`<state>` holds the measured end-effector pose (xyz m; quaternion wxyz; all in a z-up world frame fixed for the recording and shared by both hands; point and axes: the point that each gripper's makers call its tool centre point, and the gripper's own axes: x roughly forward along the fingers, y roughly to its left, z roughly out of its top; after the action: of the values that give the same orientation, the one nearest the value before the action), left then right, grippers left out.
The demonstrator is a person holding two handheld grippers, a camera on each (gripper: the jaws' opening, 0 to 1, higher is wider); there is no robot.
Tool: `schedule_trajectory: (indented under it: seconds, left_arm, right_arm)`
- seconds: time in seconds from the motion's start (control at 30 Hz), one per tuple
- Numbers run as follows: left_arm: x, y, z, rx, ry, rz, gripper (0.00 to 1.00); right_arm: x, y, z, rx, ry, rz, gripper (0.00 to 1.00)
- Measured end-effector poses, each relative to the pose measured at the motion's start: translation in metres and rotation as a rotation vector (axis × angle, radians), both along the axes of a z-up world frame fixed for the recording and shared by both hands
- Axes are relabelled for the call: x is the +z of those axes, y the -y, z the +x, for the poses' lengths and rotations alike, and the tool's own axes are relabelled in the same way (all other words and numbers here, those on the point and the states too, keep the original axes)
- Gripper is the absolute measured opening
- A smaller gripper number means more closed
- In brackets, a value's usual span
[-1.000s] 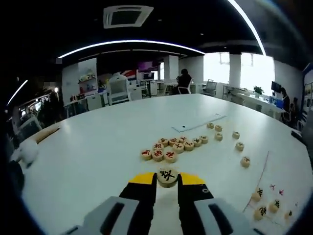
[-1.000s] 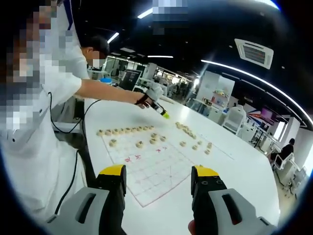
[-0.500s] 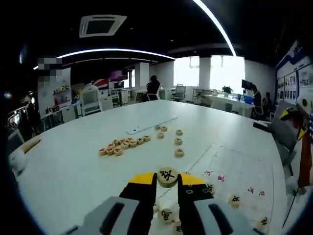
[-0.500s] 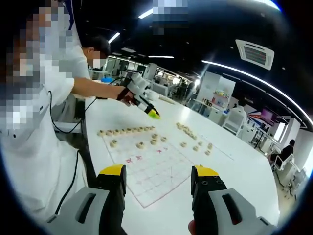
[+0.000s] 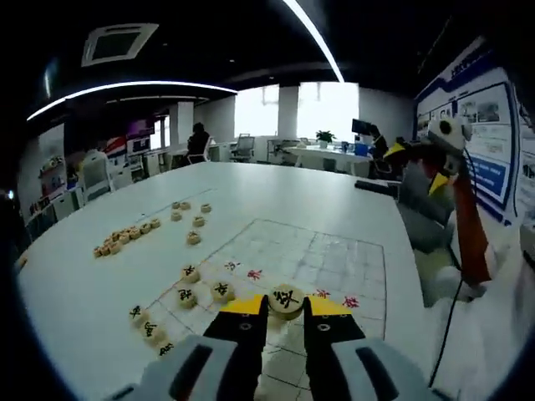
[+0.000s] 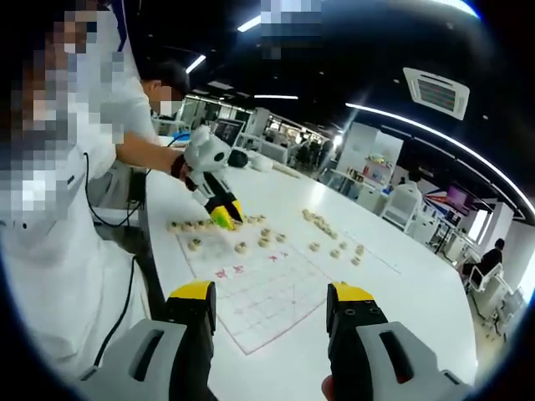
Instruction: Pick up the chess pieces one by one and place each piece onto its starting position on the chessboard, setting the pieces on their correct points until all the chess pieces are arranged in the starting layout
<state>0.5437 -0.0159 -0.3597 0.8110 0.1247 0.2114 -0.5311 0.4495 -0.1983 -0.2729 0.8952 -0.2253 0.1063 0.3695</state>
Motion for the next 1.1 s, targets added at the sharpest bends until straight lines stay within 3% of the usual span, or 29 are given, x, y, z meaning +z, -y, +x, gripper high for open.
schedule_trajectory:
  seconds: [0.3,0.97,1.1]
  left_arm:
    - [-0.022,0.010,-0.029,-0.062,-0.049,0.036,0.20]
    - [-0.042,0.010,-0.032,-0.057,-0.077,0.074,0.20]
    - [-0.035,0.010,-0.032,-0.058,-0.089,0.044,0.29]
  right_arm:
    - [0.001,0.002,-0.001,-0.003,0.005,0.003,0.54]
    - [0.003,0.001,-0.001,0.000,0.010,0.003,0.54]
    - [0.003,0.001,-0.002,-0.002,0.010,0.003,0.54]
